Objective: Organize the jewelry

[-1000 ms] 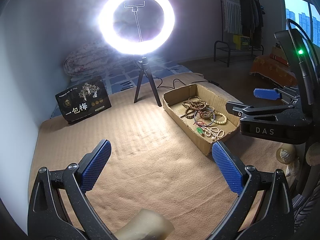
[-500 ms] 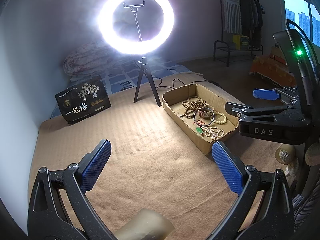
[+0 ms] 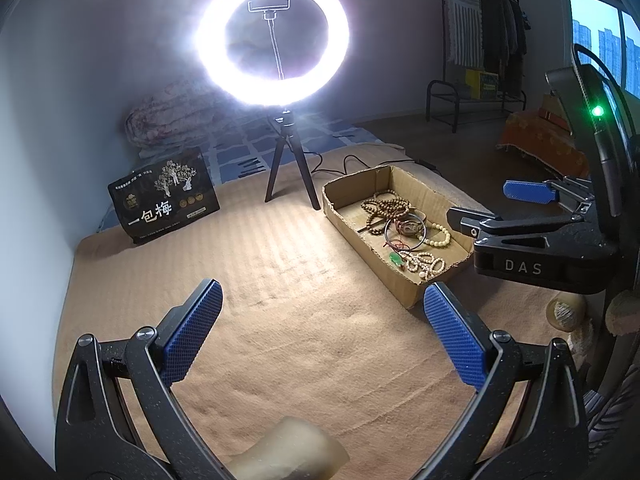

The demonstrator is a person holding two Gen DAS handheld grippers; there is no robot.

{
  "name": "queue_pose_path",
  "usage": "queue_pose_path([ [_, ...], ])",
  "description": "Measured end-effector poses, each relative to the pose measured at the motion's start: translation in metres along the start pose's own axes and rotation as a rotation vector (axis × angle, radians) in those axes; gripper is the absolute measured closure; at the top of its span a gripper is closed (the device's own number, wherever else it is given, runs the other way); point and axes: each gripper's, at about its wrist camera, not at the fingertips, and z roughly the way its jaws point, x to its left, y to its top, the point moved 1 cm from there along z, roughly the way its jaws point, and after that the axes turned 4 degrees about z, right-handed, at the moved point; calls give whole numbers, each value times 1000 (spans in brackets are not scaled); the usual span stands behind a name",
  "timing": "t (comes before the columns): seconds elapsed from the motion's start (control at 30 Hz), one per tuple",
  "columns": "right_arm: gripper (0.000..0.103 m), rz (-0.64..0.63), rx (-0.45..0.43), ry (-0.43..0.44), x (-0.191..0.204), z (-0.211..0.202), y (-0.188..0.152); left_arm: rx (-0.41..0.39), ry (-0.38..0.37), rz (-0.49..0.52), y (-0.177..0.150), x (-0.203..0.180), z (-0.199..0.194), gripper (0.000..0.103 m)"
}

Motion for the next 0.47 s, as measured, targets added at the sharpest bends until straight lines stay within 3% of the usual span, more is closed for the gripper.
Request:
queue_pose_path([
  [0.47,24,-12,8,4,2,2,-1,-4,15,-18,-3,2,-3,0],
])
